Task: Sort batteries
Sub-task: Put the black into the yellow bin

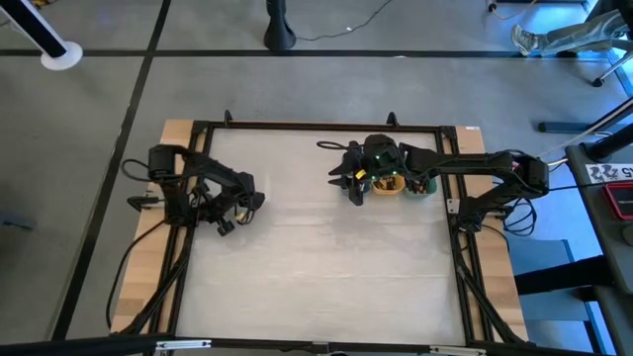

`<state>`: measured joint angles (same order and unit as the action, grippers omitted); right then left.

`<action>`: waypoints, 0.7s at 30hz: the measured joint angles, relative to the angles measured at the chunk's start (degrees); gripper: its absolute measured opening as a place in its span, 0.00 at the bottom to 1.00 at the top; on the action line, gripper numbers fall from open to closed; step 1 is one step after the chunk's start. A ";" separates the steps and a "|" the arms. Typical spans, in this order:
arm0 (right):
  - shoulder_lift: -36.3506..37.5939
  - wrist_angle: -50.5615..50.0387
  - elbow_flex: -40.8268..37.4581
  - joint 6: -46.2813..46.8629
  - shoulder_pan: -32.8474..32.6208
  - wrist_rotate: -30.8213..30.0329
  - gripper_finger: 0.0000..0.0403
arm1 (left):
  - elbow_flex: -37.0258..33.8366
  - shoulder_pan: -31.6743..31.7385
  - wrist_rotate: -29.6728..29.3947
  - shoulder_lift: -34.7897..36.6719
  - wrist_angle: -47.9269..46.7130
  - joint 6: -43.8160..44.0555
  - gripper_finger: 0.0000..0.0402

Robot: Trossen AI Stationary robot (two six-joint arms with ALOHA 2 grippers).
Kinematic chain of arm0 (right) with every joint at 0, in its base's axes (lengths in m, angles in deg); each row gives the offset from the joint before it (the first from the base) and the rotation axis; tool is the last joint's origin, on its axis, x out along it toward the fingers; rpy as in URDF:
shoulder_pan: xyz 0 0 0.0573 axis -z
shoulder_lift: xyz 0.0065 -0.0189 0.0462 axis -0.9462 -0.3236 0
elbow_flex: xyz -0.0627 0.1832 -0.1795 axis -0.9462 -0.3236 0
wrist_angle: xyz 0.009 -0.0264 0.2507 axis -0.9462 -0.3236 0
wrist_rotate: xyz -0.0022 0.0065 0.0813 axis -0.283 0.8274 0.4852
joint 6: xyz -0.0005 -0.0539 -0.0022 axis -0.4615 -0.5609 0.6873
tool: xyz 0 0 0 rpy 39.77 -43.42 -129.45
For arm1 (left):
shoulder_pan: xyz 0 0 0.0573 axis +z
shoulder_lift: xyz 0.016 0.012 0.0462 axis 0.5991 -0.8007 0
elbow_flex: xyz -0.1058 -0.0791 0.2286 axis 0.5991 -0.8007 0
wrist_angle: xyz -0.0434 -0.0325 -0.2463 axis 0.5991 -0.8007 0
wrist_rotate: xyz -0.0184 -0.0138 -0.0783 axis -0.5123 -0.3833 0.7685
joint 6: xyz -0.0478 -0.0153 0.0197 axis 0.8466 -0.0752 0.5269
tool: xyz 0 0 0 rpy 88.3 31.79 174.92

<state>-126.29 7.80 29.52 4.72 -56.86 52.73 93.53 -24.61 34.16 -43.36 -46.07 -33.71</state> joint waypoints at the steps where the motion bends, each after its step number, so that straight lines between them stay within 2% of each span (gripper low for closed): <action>1: 0.00 0.00 0.00 -0.28 0.00 0.00 0.30 | 0.00 0.24 -0.51 -0.23 0.10 0.42 0.00; 5: 0.00 0.05 0.00 -1.36 0.00 0.00 0.30 | 0.23 1.29 -1.75 0.10 1.24 1.40 0.00; 15: 0.00 0.11 0.00 -1.85 0.01 -0.59 0.30 | 7.59 4.16 -14.00 0.64 2.10 -0.33 0.00; 18: 0.00 -0.30 0.00 -1.85 0.00 -0.57 0.30 | 10.50 4.20 -14.28 0.86 0.99 -1.41 0.00; 21: 0.00 -1.81 0.00 -1.85 0.00 -0.59 0.30 | 12.18 2.55 -10.55 1.82 -4.41 -2.83 0.00</action>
<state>-126.29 6.00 29.52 2.87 -56.86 52.14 105.71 -22.06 23.61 -41.54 -50.47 -36.54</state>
